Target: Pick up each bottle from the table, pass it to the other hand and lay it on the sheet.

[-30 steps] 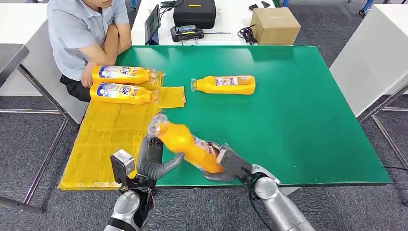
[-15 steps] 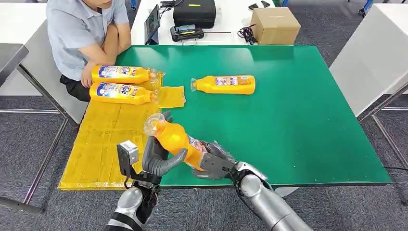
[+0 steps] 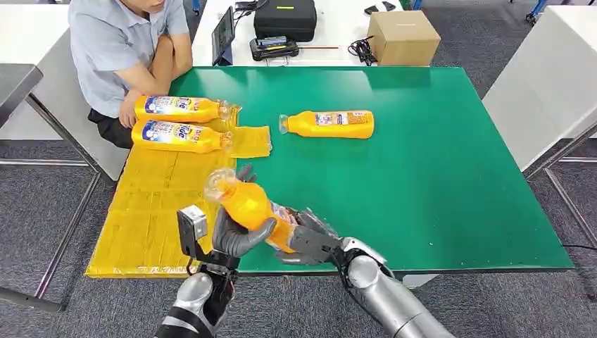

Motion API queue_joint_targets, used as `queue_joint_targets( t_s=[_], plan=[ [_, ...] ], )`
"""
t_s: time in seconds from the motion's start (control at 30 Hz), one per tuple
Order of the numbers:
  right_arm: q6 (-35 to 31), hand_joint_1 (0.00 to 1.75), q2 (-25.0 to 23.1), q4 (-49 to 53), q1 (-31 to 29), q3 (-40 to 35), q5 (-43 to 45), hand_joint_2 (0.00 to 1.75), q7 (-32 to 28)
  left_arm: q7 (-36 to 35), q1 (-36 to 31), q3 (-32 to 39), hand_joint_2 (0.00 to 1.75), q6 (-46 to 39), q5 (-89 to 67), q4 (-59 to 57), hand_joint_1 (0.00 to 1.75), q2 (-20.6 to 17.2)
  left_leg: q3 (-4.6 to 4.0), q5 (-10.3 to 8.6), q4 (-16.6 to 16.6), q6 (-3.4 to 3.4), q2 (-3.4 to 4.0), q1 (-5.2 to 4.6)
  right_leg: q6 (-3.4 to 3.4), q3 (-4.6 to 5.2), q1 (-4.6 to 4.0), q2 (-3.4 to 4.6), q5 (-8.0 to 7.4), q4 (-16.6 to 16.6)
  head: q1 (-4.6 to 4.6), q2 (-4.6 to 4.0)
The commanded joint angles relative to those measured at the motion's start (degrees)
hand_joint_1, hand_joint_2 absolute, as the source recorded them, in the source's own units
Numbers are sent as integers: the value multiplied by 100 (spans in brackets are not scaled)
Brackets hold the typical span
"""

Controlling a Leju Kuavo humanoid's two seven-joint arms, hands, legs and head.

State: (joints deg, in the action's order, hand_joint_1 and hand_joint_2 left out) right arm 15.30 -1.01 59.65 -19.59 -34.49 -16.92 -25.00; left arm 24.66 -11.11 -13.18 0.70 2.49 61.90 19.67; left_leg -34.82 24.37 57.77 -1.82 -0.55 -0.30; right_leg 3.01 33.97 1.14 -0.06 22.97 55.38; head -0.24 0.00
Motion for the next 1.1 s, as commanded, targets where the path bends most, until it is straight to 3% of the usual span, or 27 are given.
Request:
queue_joint_targets(
  t_s=[0.03, 0.3, 0.73, 0.8, 0.83, 0.87, 1.0, 1.07, 1.1],
  plan=[
    [214, 175, 57, 128, -241, -356, 204, 175, -85, 40, -301, 160, 175, 89, 42, -638, 0, 33, 19, 10, 2, 10, 12, 5, -13, -17, -6, 8, 7, 1, -2, 0],
    [382, 175, 116, 110, -355, -433, 563, 175, -186, 337, -286, 262, 175, 543, 368, -678, 0, 33, 8, 5, 1, 8, 10, 1, -9, -7, -2, 7, 2, 1, -2, 0],
    [351, 175, 105, 16, -386, -469, 589, 175, -175, 430, -216, 191, 175, 532, 407, -397, 0, 33, 9, 7, 2, 8, 9, 4, -10, -9, -5, 6, 4, 1, 0, 0],
    [339, 175, 91, -70, -407, -498, 596, 175, -168, 464, -172, 188, 175, 503, 423, -207, 73, 33, 20, 16, 10, 14, 16, 8, -17, -19, -9, 12, 11, 7, 0, 0],
    [321, 175, 99, -95, -399, -497, 606, 175, -172, 459, -144, 173, 175, 505, 421, -112, 166, 33, 16, 12, 5, 12, 15, 6, -14, -14, -7, 11, 8, 5, 0, 0],
    [319, 175, 101, -115, -395, -493, 619, 175, -178, 425, -124, 178, 175, 572, 481, -78, 175, 33, 18, 17, 12, 14, 19, 9, -18, -17, -10, 14, 11, 9, 0, 0],
    [273, 175, 108, -114, -349, -461, 627, 175, -189, 323, -156, 224, 175, 163, 70, -229, 175, 33, 22, 14, 5, 13, 12, 8, -16, -22, -10, 8, 9, 1, 0, 0],
    [274, 175, 132, -46, -309, -464, 618, 175, -192, 278, -184, 220, 175, 125, 34, -339, 166, 33, 24, 14, 4, 14, 10, 8, -17, -25, -10, 5, 11, 1, -2, 0],
    [258, 175, 139, -10, -286, -454, 617, 175, -192, 316, -184, 170, 175, 19, -183, -366, 9, 31, 15, 7, -1, 9, 5, 5, -11, -16, -6, 2, 6, -3, 0, 0]
  ],
)
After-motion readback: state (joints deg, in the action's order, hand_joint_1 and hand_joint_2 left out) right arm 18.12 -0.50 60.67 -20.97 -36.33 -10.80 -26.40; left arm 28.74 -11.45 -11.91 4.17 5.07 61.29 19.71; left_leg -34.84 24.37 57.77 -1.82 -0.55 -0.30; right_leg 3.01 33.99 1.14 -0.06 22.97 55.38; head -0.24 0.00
